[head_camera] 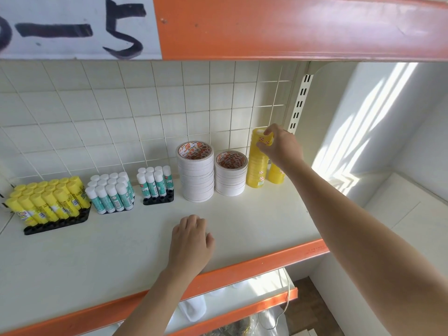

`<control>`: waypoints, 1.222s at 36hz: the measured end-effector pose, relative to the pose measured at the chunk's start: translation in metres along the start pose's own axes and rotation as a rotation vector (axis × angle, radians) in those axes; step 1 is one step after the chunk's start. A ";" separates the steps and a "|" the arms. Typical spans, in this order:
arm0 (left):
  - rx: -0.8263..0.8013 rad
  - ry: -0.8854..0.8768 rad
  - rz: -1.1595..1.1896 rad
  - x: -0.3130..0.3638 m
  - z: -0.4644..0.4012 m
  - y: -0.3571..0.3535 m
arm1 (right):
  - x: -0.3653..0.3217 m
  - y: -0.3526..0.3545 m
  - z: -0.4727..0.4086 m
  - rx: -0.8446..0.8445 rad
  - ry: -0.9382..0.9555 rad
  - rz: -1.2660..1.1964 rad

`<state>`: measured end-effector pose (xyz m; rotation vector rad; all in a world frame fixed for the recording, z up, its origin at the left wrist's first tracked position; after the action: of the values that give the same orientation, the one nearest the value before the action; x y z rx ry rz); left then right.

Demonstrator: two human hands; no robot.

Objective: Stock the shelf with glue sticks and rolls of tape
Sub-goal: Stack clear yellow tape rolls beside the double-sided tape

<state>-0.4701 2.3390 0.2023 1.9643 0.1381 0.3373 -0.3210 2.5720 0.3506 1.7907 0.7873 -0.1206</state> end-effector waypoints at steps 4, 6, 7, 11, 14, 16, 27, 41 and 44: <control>-0.018 0.008 0.011 0.000 0.000 0.000 | -0.001 0.000 0.001 -0.009 -0.008 0.012; -0.036 0.013 0.015 0.001 0.000 0.002 | -0.001 0.000 0.002 -0.013 -0.012 0.017; -0.045 0.016 0.019 0.001 -0.001 0.003 | -0.001 0.000 0.003 -0.014 -0.014 0.019; -0.102 0.022 0.030 0.000 -0.001 0.006 | -0.003 0.002 0.010 -0.007 0.012 0.028; -0.167 0.032 0.049 -0.001 -0.001 0.005 | -0.005 0.005 0.019 0.023 0.040 0.036; -0.205 0.041 0.070 -0.001 -0.001 0.005 | -0.007 0.008 0.027 0.052 0.064 0.051; -0.430 0.063 -0.013 0.008 -0.002 0.033 | -0.027 0.001 0.085 0.032 0.158 0.088; -0.189 -0.005 0.064 0.004 0.006 0.158 | -0.095 0.040 0.173 -0.041 0.240 0.085; -0.132 -0.046 0.083 0.006 0.014 0.194 | -0.120 0.063 0.195 0.007 0.291 0.075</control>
<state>-0.4715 2.2492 0.3749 1.8489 0.0045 0.3465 -0.3211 2.3371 0.3829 1.8654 0.9236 0.1907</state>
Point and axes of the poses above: each hand's wrist, its own z-axis away from the middle knuckle, its own y-axis out of the back of the hand, x = y × z, the point moved 7 cm from there along -z, towards the middle knuckle, and after that the axes turned 1 degree about y, right-handed, at the moved point
